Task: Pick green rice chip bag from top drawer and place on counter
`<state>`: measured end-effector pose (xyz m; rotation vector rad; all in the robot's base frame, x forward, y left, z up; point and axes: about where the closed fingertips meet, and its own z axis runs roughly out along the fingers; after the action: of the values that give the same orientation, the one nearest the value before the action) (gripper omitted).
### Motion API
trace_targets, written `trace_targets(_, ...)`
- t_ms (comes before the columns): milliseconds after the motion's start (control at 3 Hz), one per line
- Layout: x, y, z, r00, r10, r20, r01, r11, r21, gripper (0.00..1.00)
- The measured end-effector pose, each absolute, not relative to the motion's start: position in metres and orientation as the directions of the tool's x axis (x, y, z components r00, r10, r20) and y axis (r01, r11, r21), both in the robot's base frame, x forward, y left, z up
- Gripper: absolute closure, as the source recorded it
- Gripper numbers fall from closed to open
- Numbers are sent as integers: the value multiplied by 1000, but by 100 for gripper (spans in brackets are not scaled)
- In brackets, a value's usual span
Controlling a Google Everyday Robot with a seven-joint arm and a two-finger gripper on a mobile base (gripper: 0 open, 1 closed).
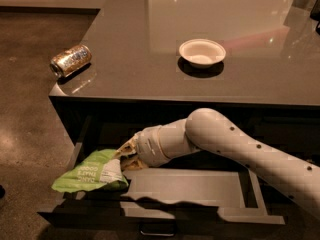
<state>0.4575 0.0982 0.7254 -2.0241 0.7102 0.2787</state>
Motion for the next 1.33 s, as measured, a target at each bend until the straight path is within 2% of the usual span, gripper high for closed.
trace_targets(667,447,68,830,878,-315,-361,-449,-277,-849,100)
trace_targets(1333,464,66,941,933,-288,-215,-316,-370,-874,100)
